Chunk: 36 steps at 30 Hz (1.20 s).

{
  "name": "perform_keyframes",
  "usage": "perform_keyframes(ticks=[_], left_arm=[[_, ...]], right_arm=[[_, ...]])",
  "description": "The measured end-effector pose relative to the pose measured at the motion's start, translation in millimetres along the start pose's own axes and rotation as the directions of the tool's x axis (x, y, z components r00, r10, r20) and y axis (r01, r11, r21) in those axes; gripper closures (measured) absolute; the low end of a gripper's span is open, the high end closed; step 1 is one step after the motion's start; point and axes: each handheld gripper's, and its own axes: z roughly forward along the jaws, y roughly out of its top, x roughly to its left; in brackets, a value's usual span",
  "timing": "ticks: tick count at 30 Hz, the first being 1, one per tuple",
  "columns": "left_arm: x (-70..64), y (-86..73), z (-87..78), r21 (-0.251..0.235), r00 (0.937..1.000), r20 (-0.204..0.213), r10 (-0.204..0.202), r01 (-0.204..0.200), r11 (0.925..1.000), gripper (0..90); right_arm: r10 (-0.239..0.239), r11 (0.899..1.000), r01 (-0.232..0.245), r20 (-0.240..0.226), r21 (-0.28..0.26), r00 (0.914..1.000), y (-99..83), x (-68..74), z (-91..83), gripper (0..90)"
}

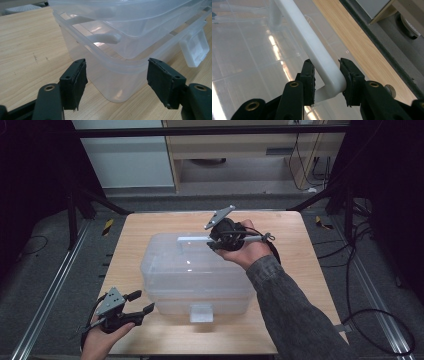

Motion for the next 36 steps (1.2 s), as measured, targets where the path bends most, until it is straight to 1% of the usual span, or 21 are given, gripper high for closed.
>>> perform_keyframes(ticks=[12, 14, 19, 24, 26, 29, 30, 34, 36], left_arm=[[3.8, 1.8, -3.3, -0.023, 0.9997, -0.023, -0.009, 0.008, 0.9997, 37.5], [4.3, 2.4, -3.9, -0.026, 0.9997, -0.023, -0.01, 0.01, 0.9996, 39.2], [6.5, 5.3, -6.1, -0.038, 0.9993, -0.035, -0.014, 0.013, 0.9992, 43.1], [11.6, 8.6, -8.7, -0.044, 0.9987, -0.047, -0.019, 0.017, 0.9989, 48.3], [14.0, 10.3, -9.3, -0.049, 0.9982, -0.053, -0.027, 0.024, 0.9985, 50.3], [17.4, 13.1, -9.7, -0.051, 0.9976, -0.066, -0.021, 0.017, 0.9986, 52.6], [17.9, 13.9, -9.2, -0.053, 0.9972, -0.071, -0.024, 0.02, 0.9984, 53.7], [19.7, 16.2, -7.2, -0.044, 0.9968, -0.08, -0.01, 0.007, 0.999, 56.1], [20.5, 17.1, -6.2, -0.041, 0.9967, -0.08, -0.012, 0.008, 0.9991, 57.4]], right_arm=[[0.005, 1.0, -0.005, 0.004, 0.005, 1.0, 5.7, -7.4, -2.8, 65.7], [0.01, 1.0, -0.01, 0.005, 0.006, 0.9999, 6.7, -8.8, -4.5, 65.7], [0.001, 1.0, -0.001, 0.006, 0.016, 1.0, 9.5, -11.5, -6.1, 65.8], [0.0, 1.0, -0.001, 0.009, 0.023, 1.0, 12.6, -14.3, -5.8, 65.8], [0.001, 1.0, -0.001, 0.007, 0.026, 1.0, 13.4, -15.2, -5.6, 65.9], [-0.002, 0.999, 0.002, 0.002, 0.034, 1.0, 14.9, -17.1, -5.5, 66.0], [0.0, 0.999, 0.0, 0.001, 0.033, 1.0, 15.4, -17.7, -5.2, 66.0], [0.003, 0.999, -0.003, -0.001, 0.04, 1.0, 17.3, -20.4, -4.7, 66.0], [0.003, 0.999, -0.003, -0.002, 0.043, 1.0, 18.2, -21.4, -4.5, 66.0]])
